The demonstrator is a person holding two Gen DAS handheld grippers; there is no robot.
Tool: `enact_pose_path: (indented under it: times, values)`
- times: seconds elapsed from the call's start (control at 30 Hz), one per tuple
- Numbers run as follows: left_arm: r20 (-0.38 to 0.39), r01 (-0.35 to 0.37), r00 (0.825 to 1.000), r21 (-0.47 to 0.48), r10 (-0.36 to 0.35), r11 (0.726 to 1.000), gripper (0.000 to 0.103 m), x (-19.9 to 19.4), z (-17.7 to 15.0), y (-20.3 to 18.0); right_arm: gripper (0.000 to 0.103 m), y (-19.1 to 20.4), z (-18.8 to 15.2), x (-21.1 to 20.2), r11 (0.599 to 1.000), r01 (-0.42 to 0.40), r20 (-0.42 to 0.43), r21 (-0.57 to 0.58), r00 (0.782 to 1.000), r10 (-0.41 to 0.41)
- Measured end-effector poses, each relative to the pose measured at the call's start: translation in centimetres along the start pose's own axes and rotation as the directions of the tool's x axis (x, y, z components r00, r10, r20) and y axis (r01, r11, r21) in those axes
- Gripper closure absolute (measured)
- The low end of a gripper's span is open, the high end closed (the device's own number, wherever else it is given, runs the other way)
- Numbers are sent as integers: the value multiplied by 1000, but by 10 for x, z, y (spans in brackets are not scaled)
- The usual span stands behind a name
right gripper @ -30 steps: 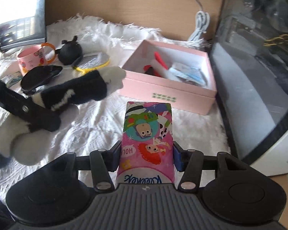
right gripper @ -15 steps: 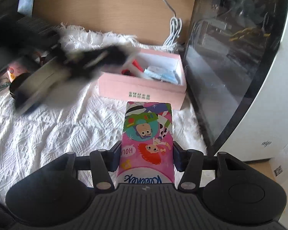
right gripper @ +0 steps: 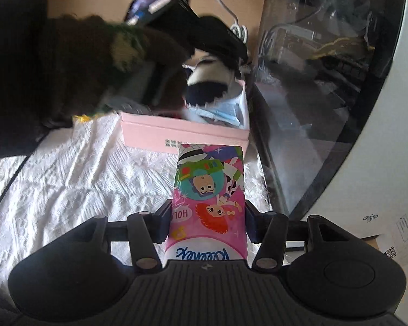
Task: Organize soft objects
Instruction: 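Drop the sock into the pink box with the left gripper while the right carries the tissues, then lower the Kleenex pack into the pink box and open the right gripper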
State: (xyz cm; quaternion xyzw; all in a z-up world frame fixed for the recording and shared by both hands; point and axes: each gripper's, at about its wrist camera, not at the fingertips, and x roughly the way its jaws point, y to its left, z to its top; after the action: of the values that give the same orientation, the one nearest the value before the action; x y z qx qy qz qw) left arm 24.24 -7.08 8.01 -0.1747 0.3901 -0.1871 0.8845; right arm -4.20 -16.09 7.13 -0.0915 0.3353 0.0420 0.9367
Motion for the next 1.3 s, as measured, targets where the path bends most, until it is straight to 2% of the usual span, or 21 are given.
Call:
enact_pose_path:
  times: [0.1, 0.17, 0.23, 0.5, 0.6, 0.77, 0.83, 0.93, 1.1, 1.2, 1.3]
  values:
    - [-67, -73, 995, 61, 77, 995, 32, 27, -15, -7, 51, -6, -3, 6, 1000, 5, -23, -1, 1000, -5]
    - [-43, -86, 995, 129, 92, 988, 30, 28, -21, -14, 51, -9, -4, 9, 1000, 8, -33, 0, 999, -8]
    - [-53, -88, 994, 156, 97, 984, 30, 28, -21, -18, 51, -11, -4, 12, 1000, 8, -39, -1, 999, -8]
    - [6, -22, 1000, 136, 22, 990, 30, -6, -14, -10, 51, -5, -5, 18, 1000, -13, -33, -21, 999, 12]
    - [104, -5, 995, 90, -5, 996, 30, -26, -10, -1, 51, -4, -7, 17, 1000, -17, -26, -22, 1000, 17]
    - [104, 2, 995, 17, -3, 1000, 32, -39, -7, 9, 51, -2, -10, 14, 1000, 1, -18, -20, 1000, -2]
    - [117, 41, 992, -31, -37, 999, 32, -57, -16, 21, 51, -4, -7, 9, 1000, 2, 12, -2, 1000, -2]
    - [111, 55, 993, -44, -50, 998, 32, -86, -38, 39, 51, -7, 12, 7, 999, -30, 49, 28, 998, 29]
    - [65, -36, 997, 38, 33, 999, 32, -141, -93, 66, 51, 13, 79, 18, 990, -128, 135, 55, 984, 119]
    - [67, -104, 993, 60, 100, 993, 32, -172, -123, 86, 51, 17, 122, 45, 989, -137, 165, 54, 978, 127]
    - [49, -155, 987, 34, 154, 987, 32, -192, -145, 111, 49, 27, 152, 84, 988, -141, 173, 63, 977, 129]
